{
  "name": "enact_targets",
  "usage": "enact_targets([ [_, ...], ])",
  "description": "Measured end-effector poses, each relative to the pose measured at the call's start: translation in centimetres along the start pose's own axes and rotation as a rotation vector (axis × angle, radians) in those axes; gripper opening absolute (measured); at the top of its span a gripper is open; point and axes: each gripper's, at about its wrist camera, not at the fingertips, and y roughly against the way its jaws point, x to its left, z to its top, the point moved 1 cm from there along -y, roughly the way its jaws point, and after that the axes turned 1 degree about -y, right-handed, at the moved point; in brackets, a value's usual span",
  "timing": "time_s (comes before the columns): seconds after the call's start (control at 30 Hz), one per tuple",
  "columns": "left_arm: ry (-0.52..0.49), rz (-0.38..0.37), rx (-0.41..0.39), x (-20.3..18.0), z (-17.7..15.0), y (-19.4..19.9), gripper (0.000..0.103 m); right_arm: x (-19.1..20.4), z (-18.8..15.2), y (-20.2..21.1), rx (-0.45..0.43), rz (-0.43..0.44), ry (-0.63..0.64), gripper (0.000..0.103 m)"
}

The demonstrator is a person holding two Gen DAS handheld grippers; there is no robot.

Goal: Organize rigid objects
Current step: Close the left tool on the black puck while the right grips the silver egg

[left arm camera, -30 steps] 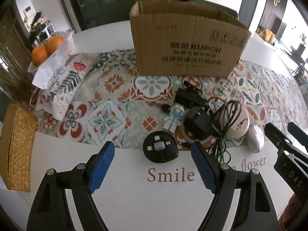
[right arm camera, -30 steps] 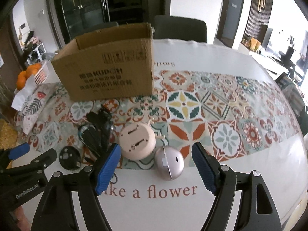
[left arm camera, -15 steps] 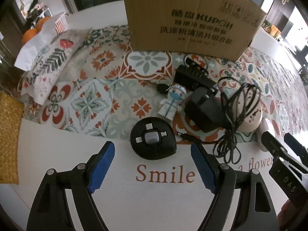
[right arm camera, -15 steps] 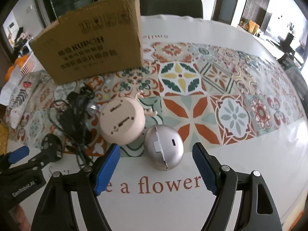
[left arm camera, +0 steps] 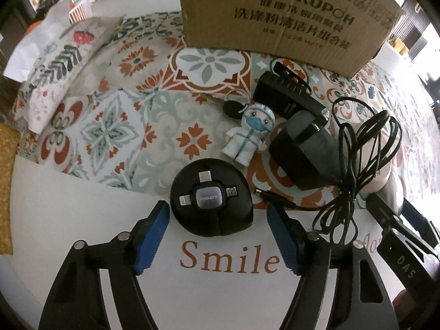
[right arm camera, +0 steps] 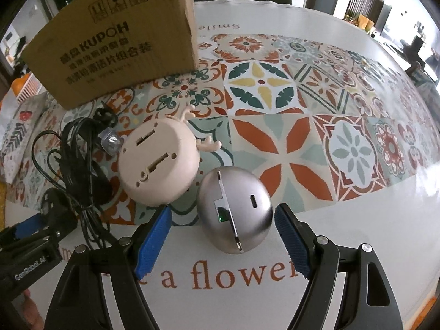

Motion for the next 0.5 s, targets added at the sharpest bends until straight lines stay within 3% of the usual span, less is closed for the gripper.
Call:
enact_targets([
  [0.2, -0.007, 0.016, -0.011, 0.12, 0.2, -0.39, 0.062, 0.1, 0.03, -0.75, 0.011, 0.004, 0.001, 0.077],
  [0.27, -0.012, 0.02, -0.016, 0.11, 0.31, -0.48, 0.056, 0.11, 0.07, -0.91, 0.007, 0.003, -0.003, 0.073],
  [0.43, -0.022, 0.017, -0.021, 0.07, 0.66, -0.54, 0.056, 0.05, 0.41, -1.01, -0.006, -0.004, 0.005, 0.059],
  [0.5, -0.026, 0.018, -0.021, 0.0, 0.68, -0.4, 0.056, -0.06, 0.56, -1.02, -0.01, -0.005, 0.008, 0.057],
])
